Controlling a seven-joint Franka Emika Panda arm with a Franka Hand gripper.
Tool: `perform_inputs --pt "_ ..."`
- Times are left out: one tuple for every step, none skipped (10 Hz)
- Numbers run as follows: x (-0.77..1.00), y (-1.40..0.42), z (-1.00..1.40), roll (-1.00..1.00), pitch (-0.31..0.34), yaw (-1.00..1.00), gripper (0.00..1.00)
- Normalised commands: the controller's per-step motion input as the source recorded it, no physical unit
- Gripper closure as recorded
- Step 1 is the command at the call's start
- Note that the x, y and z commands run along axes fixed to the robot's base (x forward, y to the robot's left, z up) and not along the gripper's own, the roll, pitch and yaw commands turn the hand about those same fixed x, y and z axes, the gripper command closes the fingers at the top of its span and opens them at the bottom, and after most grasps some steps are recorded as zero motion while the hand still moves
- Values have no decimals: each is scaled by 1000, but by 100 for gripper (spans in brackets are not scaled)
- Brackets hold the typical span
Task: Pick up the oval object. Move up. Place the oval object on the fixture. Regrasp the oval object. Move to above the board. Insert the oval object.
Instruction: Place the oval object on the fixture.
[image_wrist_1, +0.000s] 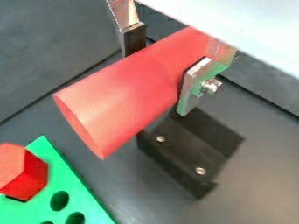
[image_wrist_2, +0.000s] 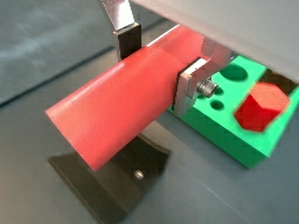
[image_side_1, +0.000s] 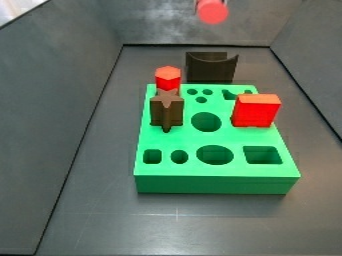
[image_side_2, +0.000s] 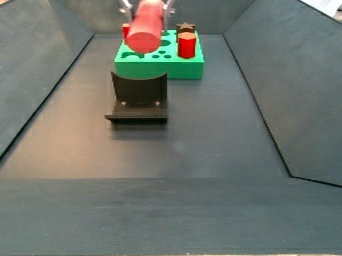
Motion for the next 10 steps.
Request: perform_inputs --pt "298 332 102 -1000 -66 7 100" --pt "251 218 58 -1000 -50 7 100" --pt "183 108 26 -1000 -16 5 100" --pt "135 89 15 -1000 6 2 100" --pt "68 66 3 -1000 30 -8 100" --pt "59 61 -1 -1000 35 -13 100" --pt "64 50 -7 -1000 53 -30 100" --pt "75 48 -11 -931 77 -45 100" --pt "89 52 -17 -704 92 -57 100" --pt "91 51 -21 -591 96 -65 100"
